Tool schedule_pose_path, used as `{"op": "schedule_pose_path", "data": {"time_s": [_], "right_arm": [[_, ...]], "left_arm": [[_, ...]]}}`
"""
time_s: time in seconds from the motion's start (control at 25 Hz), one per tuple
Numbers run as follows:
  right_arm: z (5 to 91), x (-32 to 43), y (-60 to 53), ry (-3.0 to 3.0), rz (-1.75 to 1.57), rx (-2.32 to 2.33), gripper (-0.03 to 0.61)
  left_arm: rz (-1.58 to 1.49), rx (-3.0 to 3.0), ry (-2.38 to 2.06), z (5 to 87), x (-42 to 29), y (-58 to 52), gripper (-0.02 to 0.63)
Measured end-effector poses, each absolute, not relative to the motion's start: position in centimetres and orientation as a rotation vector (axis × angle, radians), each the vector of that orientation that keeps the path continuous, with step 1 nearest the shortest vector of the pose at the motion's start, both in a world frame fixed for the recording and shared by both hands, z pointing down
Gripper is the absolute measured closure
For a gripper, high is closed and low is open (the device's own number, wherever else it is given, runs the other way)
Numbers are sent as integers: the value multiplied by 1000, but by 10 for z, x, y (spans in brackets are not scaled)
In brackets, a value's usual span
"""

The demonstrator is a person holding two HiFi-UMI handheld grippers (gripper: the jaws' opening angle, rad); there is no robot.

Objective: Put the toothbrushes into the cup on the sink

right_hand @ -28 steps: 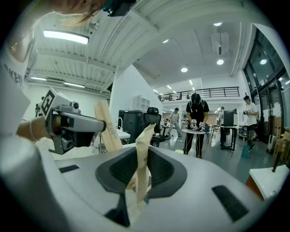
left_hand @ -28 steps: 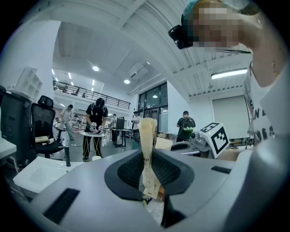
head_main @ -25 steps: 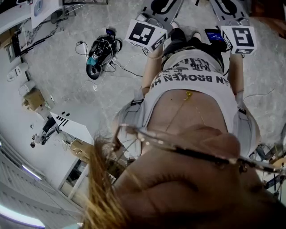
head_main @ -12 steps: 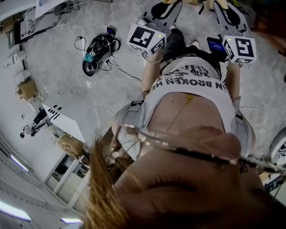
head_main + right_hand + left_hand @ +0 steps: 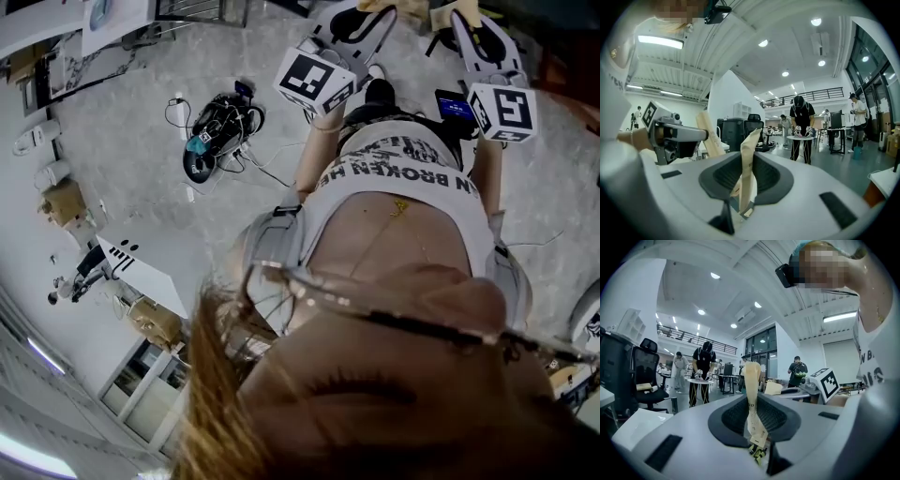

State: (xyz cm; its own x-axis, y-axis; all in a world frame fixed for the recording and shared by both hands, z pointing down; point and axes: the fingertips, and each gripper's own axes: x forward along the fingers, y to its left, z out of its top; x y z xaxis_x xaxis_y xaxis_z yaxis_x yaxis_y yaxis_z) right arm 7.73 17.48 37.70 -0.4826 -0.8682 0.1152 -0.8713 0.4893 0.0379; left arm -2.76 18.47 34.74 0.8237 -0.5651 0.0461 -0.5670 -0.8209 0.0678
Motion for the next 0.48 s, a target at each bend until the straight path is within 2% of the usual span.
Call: {"op": "schedule_pose_path", "data": {"time_s": [0.48], "right_arm": [[372, 30, 104, -2576, 9, 1603, 502]], "left_arm": [[66, 2973, -820, 349, -66, 107, 551]]}}
